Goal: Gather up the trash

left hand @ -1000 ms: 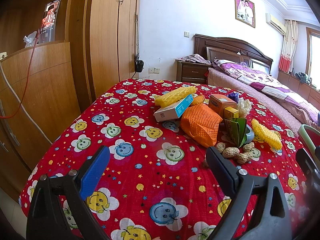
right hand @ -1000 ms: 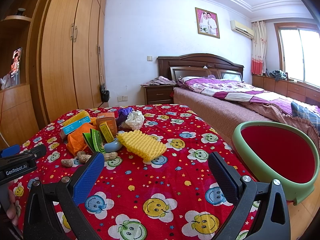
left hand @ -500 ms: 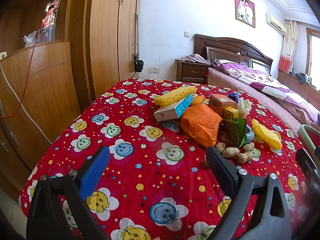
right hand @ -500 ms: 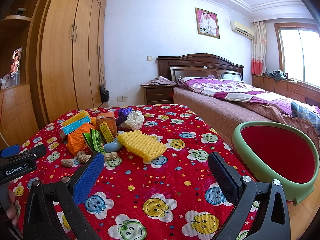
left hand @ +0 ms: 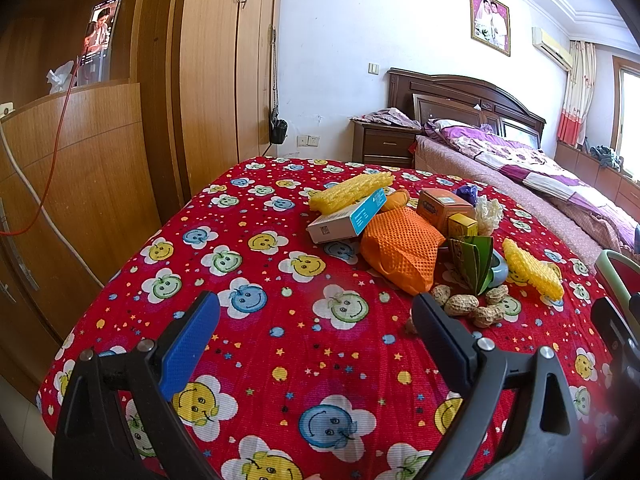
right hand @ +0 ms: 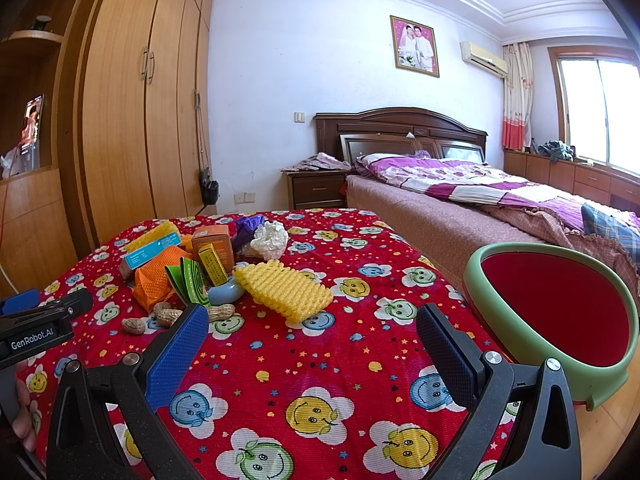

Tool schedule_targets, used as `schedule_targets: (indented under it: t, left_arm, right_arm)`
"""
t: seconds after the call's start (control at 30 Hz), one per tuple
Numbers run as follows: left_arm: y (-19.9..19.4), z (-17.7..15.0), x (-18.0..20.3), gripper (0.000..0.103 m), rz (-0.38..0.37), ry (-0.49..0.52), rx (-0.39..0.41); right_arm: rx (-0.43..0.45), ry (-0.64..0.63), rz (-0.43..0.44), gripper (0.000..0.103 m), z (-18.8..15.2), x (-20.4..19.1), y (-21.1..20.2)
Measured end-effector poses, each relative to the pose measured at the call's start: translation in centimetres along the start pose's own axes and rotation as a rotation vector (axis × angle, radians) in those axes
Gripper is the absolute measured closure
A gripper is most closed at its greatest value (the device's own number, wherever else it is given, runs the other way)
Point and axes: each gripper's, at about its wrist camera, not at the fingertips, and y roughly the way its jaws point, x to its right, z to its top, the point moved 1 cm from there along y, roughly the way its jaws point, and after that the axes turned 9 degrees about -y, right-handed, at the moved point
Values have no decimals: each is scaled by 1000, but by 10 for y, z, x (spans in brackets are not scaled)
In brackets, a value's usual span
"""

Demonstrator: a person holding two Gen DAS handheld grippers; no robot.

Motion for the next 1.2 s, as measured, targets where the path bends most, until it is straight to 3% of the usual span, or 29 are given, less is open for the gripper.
schedule_targets:
  t: [0.87,1.03,1.2]
  left_arm:
    - [-1,-1,9,7,0,-4,3]
    - [-7,4,10,7,-24,11,-3]
    - [-5,16,10,7,-60,22,-15]
  right_arm:
    - [-2,0,1,0,1,1,0]
    - [-34,-5,21,0,1,1,6]
    - [-128,-26,85,0,9,1,14]
